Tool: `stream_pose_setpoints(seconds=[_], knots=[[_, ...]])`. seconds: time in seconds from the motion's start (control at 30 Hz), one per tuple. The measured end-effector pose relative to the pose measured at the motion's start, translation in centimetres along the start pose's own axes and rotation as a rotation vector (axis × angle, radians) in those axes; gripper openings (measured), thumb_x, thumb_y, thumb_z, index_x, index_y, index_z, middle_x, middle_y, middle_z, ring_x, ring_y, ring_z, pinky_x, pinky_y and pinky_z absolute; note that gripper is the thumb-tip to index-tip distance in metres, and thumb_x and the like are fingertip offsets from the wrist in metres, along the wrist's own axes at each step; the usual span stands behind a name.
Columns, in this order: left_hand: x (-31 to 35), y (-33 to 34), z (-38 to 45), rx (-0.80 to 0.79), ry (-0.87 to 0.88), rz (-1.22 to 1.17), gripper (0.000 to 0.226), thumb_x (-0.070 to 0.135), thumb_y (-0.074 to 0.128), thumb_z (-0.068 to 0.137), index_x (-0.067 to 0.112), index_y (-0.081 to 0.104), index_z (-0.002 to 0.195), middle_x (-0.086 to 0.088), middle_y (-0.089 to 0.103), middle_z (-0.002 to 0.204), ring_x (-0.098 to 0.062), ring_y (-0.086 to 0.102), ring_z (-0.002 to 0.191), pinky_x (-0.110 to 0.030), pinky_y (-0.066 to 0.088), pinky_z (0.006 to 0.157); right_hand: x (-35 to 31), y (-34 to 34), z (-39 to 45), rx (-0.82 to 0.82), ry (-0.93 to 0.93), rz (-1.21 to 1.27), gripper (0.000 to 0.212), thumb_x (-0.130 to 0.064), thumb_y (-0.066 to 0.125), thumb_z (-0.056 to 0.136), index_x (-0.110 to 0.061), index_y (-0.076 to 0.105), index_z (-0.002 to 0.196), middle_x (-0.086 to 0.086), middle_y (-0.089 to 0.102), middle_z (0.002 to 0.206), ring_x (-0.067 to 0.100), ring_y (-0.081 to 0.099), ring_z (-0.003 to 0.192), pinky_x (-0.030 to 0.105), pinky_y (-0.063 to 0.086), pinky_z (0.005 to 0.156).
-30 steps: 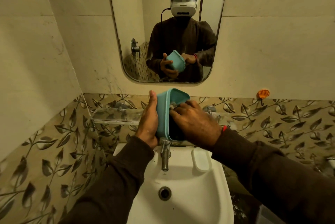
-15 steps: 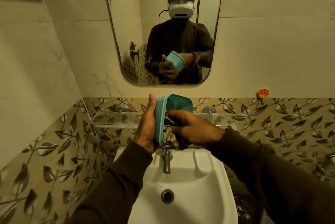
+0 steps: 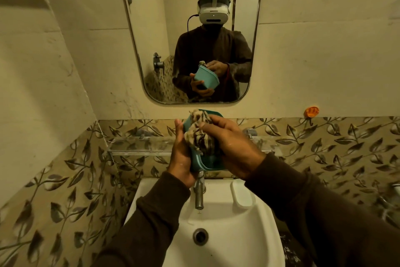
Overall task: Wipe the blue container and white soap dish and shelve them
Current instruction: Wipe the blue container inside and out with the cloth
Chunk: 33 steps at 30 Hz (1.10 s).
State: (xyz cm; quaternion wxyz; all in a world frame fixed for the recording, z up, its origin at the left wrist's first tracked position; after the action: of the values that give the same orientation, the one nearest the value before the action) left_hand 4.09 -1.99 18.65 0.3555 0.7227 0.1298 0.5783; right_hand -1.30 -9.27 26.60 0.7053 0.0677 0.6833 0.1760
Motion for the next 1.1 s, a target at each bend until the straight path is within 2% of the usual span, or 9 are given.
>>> stream_pose_setpoints(seconds=[0.13, 0.23, 0.3, 0.43, 0.53, 0.6, 0.73, 0.9, 1.1], knots=[[1.0, -0.2, -0.1, -0.071, -0.086, 0.037, 0.08, 0.08, 0.033, 0.089, 0.018, 0.082, 0.104, -0.018, 0.078, 0.111, -0.034, 0.076, 0.099, -0.047, 0.063, 0.073, -0.7, 0.5, -0.8, -0.25, 0.001, -0.608, 0.025, -0.014, 0.051, 0.097, -0.024, 0.065, 0.114, 0.001, 0.072, 0.109, 0.016, 0.068, 0.1, 0.029, 0.058, 0.081], [0.7, -0.5, -0.3, -0.042, -0.117, 0.07, 0.081, 0.074, 0.034, 0.093, 0.009, 0.074, 0.119, -0.022, 0.075, 0.116, -0.035, 0.074, 0.105, -0.043, 0.063, 0.077, -1.4, 1.5, -1.2, -0.426, -0.212, -1.311, 0.021, -0.018, 0.056, 0.095, -0.017, 0.067, 0.112, 0.002, 0.07, 0.107, 0.016, 0.065, 0.096, 0.034, 0.054, 0.086], [-0.1, -0.4, -0.7, -0.027, -0.154, 0.034, 0.077, 0.072, 0.037, 0.094, 0.009, 0.07, 0.124, -0.023, 0.073, 0.119, -0.037, 0.073, 0.106, -0.045, 0.062, 0.08, -2.2, 2.3, -1.2, -0.417, -0.383, -1.53, 0.022, -0.019, 0.062, 0.09, -0.017, 0.069, 0.111, 0.002, 0.068, 0.11, 0.016, 0.063, 0.098, 0.033, 0.052, 0.087], [-1.0, 0.1, -1.2, -0.035, -0.211, -0.068, 0.066, 0.067, 0.045, 0.095, 0.012, 0.072, 0.119, -0.022, 0.076, 0.109, -0.037, 0.076, 0.094, -0.045, 0.061, 0.077, -4.2, 3.1, -1.4, -0.277, -0.677, -1.545, 0.026, -0.012, 0.074, 0.08, -0.014, 0.072, 0.105, 0.007, 0.067, 0.104, 0.02, 0.064, 0.093, 0.025, 0.052, 0.078], [-1.2, 0.6, -1.4, -0.02, -0.2, -0.057, 0.065, 0.066, 0.044, 0.096, 0.013, 0.067, 0.126, -0.021, 0.077, 0.109, -0.035, 0.077, 0.093, -0.045, 0.06, 0.077, -4.7, 2.6, -1.4, -0.185, -0.767, -1.602, 0.022, -0.015, 0.072, 0.081, -0.014, 0.071, 0.103, 0.007, 0.063, 0.102, 0.023, 0.063, 0.088, 0.035, 0.058, 0.07], [-1.3, 1.0, -1.5, -0.007, -0.192, -0.045, 0.066, 0.067, 0.043, 0.095, 0.014, 0.066, 0.126, -0.022, 0.076, 0.113, -0.036, 0.076, 0.097, -0.046, 0.061, 0.08, -5.2, 2.1, -1.4, -0.062, -0.824, -1.657, 0.022, -0.021, 0.069, 0.083, -0.014, 0.068, 0.103, 0.008, 0.062, 0.101, 0.025, 0.063, 0.084, 0.042, 0.057, 0.061], [-1.4, 1.0, -1.4, 0.014, -0.168, -0.031, 0.069, 0.072, 0.045, 0.092, 0.018, 0.064, 0.131, -0.025, 0.071, 0.122, -0.042, 0.064, 0.117, -0.053, 0.057, 0.093, -4.4, 2.7, -1.7, 0.062, -0.954, -1.803, 0.025, -0.02, 0.074, 0.078, -0.007, 0.068, 0.099, 0.014, 0.064, 0.093, 0.03, 0.063, 0.078, 0.037, 0.054, 0.053], [-0.9, -0.7, -0.7, 0.012, -0.097, 0.07, 0.069, 0.08, 0.041, 0.087, 0.029, 0.073, 0.119, -0.019, 0.075, 0.118, -0.038, 0.071, 0.109, -0.056, 0.059, 0.086, -2.9, 1.5, -1.3, 0.036, -0.778, -1.946, 0.05, -0.025, 0.087, 0.06, -0.006, 0.067, 0.102, 0.014, 0.064, 0.098, 0.029, 0.063, 0.083, 0.036, 0.054, 0.054], [-0.6, -0.9, -0.9, 0.021, -0.04, 0.148, 0.07, 0.082, 0.042, 0.085, 0.029, 0.076, 0.115, -0.017, 0.076, 0.116, -0.036, 0.074, 0.105, -0.051, 0.061, 0.077, -1.1, 1.2, -1.2, -0.054, -0.597, -1.987, 0.076, -0.035, 0.084, 0.065, -0.013, 0.052, 0.13, 0.016, 0.057, 0.119, 0.034, 0.058, 0.107, 0.045, 0.054, 0.079]])
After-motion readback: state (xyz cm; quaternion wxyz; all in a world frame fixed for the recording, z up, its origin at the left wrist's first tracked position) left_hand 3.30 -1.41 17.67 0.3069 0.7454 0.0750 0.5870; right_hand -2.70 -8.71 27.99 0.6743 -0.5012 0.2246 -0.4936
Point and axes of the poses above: each hand's wrist, its own z-axis towards the middle knuckle, its own y-axis out of the palm, x = y × z, the point moved 7 cm from there along z, towards the middle knuckle
